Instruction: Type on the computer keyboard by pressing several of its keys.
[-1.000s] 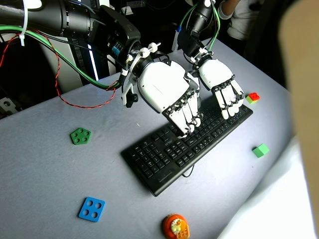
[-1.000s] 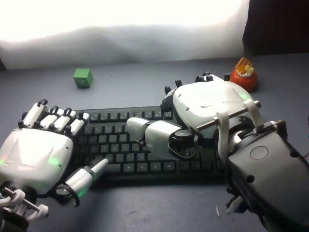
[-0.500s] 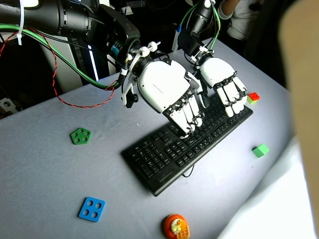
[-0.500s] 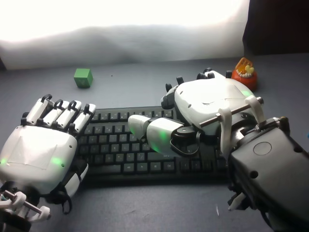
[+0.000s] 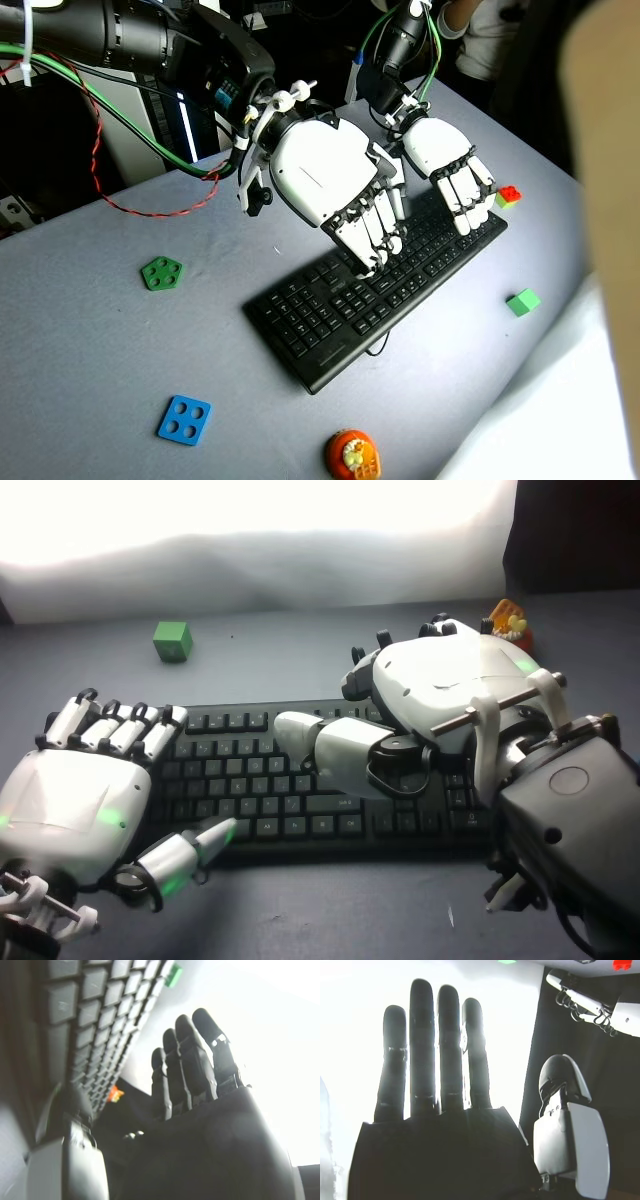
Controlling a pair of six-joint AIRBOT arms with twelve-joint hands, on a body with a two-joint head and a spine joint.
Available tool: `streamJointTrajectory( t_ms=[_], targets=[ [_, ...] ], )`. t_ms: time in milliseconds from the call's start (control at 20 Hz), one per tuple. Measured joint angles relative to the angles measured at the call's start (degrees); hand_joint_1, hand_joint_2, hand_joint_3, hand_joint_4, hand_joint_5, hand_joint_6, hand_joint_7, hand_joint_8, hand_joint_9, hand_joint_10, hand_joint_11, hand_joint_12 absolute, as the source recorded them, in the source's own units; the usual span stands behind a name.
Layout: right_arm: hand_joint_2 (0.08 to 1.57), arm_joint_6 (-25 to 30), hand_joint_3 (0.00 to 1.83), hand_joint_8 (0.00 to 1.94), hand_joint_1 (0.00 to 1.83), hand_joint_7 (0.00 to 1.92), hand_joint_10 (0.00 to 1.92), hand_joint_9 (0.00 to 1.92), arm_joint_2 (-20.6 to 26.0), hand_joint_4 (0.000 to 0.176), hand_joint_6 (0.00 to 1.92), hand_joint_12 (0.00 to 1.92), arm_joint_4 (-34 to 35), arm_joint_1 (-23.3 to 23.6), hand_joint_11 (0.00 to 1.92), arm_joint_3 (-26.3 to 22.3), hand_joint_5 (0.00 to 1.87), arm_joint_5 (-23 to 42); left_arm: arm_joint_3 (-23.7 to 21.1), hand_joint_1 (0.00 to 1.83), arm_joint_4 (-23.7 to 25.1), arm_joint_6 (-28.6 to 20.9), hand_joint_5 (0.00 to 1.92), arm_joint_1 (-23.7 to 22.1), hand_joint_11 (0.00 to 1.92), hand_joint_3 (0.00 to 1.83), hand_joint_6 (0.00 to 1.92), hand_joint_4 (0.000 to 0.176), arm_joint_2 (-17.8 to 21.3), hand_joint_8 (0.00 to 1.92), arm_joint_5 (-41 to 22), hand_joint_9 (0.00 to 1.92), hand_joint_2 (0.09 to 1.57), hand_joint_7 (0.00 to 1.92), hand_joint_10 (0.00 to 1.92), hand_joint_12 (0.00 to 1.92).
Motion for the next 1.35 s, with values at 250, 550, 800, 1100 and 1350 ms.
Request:
streamJointTrajectory(
  t_ms=[250,550,800,1100,1350],
  targets=[
    [1.14,-0.2,0.00,0.00,0.00,0.76,0.01,0.78,1.4,0.000,0.00,1.34,0.0,0.0,0.20,-0.2,0.66,-0.3,-1.7,0.00,-0.6,-4.2,0.35,-3.2,0.00,0.00,0.01,0.029,3.7,0.01,5.7,0.42,1.12,0.43,0.02,1.11],
    [1.17,-0.9,0.00,0.74,0.06,0.91,1.36,0.63,4.8,0.000,0.17,1.77,0.0,0.0,0.31,-2.9,1.01,-1.4,-6.7,0.22,-2.1,-7.4,0.60,-10.5,0.00,0.01,0.59,0.000,12.7,0.72,21.5,0.39,1.31,0.64,1.07,1.72],
    [1.24,-4.2,0.01,1.85,0.00,1.07,1.92,1.07,6.9,0.000,1.62,1.92,-0.1,0.0,0.95,-4.1,0.86,-2.1,-9.0,0.23,-1.6,-7.4,0.70,-17.9,0.69,0.01,1.71,0.000,18.3,1.75,33.0,0.77,1.43,0.82,1.92,1.92],
    [1.31,-5.9,0.01,1.86,0.07,1.17,1.92,1.16,9.1,0.000,1.90,1.92,-0.3,1.3,1.14,-5.7,0.97,-2.2,-11.2,0.35,-1.4,-7.6,0.84,-20.8,0.87,0.00,1.65,0.000,20.5,1.74,37.6,0.87,1.44,0.93,1.92,1.92],
    [1.32,-7.1,0.00,1.84,0.09,1.18,1.92,1.15,9.2,0.000,1.88,1.92,-0.2,1.4,1.12,-6.2,0.98,-2.4,-11.5,0.29,-1.4,-7.8,0.82,-21.2,0.85,0.01,1.64,0.000,20.5,1.70,38.4,0.87,1.46,0.94,1.92,1.92]
  ],
)
